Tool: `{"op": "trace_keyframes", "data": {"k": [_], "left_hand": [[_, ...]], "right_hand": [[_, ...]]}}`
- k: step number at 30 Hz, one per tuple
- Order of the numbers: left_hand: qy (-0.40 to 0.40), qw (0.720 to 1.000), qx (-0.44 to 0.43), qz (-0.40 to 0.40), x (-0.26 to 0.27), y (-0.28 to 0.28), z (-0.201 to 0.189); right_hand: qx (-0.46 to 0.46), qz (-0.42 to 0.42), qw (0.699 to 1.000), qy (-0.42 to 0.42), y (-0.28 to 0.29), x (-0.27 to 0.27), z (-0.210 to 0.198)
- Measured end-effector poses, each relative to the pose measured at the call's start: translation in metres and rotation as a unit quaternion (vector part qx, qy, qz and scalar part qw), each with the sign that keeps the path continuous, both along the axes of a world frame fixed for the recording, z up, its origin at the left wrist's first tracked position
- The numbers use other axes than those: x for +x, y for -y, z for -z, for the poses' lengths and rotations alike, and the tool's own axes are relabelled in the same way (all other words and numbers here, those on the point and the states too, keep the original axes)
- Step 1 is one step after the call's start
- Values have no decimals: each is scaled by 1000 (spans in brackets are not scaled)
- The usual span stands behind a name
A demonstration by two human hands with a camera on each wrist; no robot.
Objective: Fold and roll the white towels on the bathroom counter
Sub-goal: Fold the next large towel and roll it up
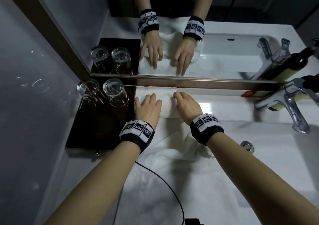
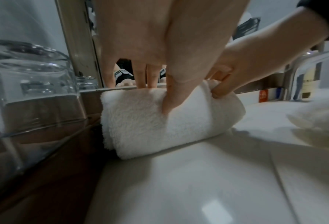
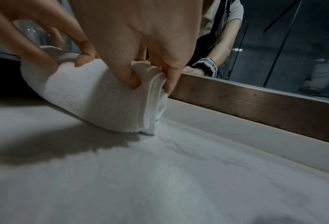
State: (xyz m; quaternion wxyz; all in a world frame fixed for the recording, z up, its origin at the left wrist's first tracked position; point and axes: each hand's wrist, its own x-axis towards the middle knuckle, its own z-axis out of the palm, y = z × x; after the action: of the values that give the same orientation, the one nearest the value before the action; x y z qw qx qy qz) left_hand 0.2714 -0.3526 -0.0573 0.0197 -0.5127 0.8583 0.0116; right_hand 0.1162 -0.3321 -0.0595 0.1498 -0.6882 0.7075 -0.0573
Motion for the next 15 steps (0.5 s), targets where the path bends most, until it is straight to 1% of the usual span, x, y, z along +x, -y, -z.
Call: {"op": "trace_keyframes", "data": {"k": [3, 8, 11, 12, 13, 15], "left_hand": [[12, 1000, -4, -7, -2, -1, 5], [50, 999, 2, -14, -7, 9, -1], [88, 996, 13, -29, -14, 4, -13], [97, 995, -9, -33, -16, 4, -14], [105, 993, 6, -44, -18, 4, -14], [108, 993, 26, -32, -19, 5, -4]], "right_hand": [[18, -6, 998, -53, -6, 8, 1], [31, -25, 990, -137, -6, 10, 1], [38, -27, 989, -138, 1, 9, -1], [40, -29, 990, -135, 4, 8, -2], [42, -32, 990, -129, 5, 7, -3], [45, -35, 992, -110, 6, 3, -5]]}}
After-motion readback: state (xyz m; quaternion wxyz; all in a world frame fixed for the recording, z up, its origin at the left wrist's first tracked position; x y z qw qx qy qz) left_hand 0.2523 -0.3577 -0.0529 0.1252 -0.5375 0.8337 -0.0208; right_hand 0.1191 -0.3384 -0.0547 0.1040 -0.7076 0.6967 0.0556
